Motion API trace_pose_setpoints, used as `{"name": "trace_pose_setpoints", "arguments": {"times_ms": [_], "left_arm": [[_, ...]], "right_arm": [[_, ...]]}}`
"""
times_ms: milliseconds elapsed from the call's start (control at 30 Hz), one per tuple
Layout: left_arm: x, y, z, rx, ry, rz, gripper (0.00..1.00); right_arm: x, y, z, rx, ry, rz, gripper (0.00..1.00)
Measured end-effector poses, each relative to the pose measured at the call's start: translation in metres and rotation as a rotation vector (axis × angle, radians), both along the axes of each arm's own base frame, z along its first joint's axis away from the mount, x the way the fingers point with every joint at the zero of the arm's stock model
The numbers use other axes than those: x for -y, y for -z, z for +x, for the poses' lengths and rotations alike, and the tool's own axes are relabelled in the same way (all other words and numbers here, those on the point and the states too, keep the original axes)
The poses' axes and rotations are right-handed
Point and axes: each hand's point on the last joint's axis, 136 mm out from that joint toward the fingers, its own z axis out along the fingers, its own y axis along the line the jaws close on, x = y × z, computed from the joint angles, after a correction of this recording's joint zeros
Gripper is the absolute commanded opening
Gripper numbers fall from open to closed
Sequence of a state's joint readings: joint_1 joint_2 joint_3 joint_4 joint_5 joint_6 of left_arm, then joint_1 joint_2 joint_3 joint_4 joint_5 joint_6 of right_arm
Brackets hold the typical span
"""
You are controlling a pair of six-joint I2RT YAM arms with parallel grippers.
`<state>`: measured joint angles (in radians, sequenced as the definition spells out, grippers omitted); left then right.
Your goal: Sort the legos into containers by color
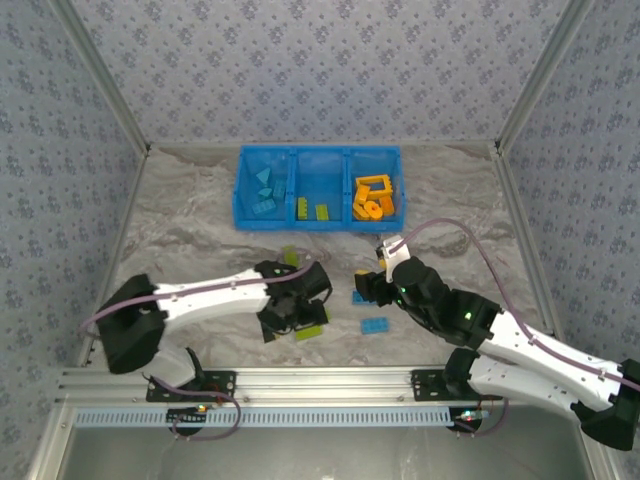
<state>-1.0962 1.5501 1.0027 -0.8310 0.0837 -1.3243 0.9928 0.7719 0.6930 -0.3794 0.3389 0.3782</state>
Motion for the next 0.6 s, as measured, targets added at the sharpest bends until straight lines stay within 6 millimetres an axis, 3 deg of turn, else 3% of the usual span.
{"name": "trace_pose_setpoints", "arguments": {"times_ms": [267, 600], "left_arm": [[0.014, 0.02, 0.001, -0.037, 0.1, 0.033, 0.98], [0.027, 0.033, 0.006, -0.038, 0.12, 0.018, 0.72]], "right_arm": [[0.007, -0.01, -0.004, 0.018, 0.005, 0.03, 0.63], [0.018, -0.022, -0.024, -0.021, -0.036, 0.098, 0.63]]}}
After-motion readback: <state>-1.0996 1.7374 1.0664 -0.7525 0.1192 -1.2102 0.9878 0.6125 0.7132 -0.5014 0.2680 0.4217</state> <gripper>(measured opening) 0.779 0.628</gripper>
